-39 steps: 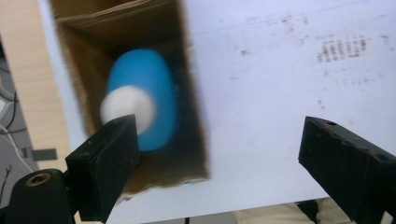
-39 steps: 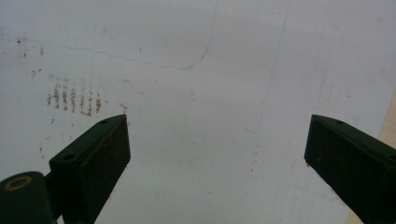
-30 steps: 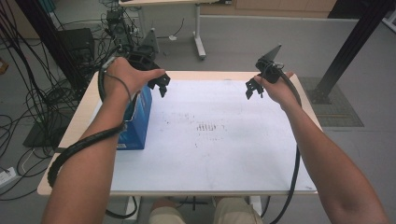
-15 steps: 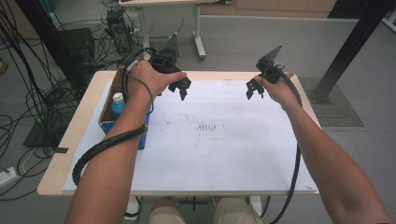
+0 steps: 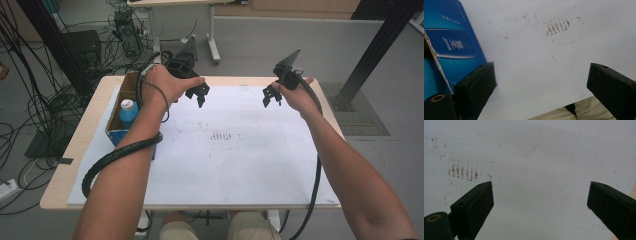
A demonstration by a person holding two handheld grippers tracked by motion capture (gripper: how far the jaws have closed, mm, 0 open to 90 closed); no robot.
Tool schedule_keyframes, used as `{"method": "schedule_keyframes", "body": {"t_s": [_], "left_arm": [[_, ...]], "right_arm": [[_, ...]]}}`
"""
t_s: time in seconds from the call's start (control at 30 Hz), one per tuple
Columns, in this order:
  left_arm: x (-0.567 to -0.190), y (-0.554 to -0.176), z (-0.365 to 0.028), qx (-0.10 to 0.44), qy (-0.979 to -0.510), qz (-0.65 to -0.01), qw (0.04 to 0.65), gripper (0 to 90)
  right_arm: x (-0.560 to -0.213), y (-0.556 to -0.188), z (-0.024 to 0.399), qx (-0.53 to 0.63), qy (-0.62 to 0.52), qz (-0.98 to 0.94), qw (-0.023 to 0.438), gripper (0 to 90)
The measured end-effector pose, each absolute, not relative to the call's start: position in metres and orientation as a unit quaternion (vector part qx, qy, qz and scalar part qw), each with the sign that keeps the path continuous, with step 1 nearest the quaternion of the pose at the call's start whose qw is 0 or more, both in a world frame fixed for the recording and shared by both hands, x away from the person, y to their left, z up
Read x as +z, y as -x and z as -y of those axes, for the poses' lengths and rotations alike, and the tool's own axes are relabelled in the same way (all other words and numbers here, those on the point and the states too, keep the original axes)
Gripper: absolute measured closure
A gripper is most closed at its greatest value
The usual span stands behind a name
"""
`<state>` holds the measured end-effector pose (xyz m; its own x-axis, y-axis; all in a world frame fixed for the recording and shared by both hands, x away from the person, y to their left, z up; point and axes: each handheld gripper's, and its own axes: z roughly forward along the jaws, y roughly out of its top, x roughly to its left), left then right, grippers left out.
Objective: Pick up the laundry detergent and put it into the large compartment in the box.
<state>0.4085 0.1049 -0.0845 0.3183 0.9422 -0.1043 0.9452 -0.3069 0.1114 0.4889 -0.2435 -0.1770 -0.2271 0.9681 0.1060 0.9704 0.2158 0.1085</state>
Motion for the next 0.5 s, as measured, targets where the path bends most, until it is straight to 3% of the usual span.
{"method": "schedule_keyframes", "body": {"t_s": [0.5], "left_arm": [[-0.0827,-0.408,-0.1043,-0.006,-0.809,-0.583,0.074,9.1]], "right_arm": [[-0.1772,-0.4886,0.2449,-0.078,0.622,0.779,0.01,6.8]]}}
